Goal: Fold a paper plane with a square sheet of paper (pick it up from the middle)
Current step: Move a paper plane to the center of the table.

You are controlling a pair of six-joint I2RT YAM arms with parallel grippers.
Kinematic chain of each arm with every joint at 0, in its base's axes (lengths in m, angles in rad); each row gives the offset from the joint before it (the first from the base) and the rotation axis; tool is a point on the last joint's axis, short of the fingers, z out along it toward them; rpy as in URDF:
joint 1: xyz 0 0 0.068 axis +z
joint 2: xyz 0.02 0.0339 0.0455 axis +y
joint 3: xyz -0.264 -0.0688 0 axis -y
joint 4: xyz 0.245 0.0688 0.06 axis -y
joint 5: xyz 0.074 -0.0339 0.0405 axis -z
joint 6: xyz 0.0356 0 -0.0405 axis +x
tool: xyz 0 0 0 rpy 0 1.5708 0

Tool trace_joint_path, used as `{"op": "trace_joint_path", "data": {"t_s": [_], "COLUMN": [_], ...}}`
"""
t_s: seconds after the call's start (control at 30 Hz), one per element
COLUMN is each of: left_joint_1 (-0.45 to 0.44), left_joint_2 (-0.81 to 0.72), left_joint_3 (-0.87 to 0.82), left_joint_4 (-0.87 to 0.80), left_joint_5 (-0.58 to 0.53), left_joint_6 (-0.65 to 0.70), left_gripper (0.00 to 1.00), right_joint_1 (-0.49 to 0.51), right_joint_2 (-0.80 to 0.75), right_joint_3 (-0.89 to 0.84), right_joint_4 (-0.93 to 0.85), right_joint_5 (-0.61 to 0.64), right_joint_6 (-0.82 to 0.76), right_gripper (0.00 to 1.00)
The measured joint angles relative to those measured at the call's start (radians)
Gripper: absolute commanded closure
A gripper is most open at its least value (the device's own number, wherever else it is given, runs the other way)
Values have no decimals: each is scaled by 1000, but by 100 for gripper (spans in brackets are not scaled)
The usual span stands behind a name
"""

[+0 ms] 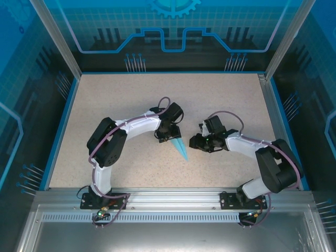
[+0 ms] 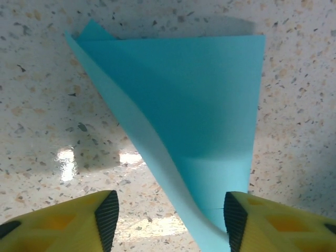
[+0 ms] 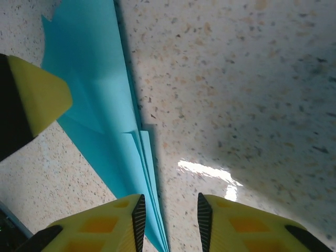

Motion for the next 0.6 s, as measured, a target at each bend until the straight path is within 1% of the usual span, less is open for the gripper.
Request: {"op": "trace_joint_path", "data": {"t_s": [0.17,0.27,0.33,0.6], "left_joint_1": [8,11,12,14], "left_joint_2": [-42,-88,-113,-138], "left_joint_3": [-88,-148,-173,-211], "left_joint_4": [18,42,53,98], "left_joint_5": [-8,-8,-8,-8], "left_joint_6": [-5,-11,-16,-19], "left_gripper": [51,55,59,60], "right_joint_1": [15,21,24,31], "right_joint_2": [50,79,101,171], "right_joint_3": [28,45,57,94], "right_joint_4": [17,27,37,69], "right_joint_5": [-10,-27,-43,-103], "right_joint_6": [0,-4,-12,-38], "right_gripper": [64,61,59,51]}}
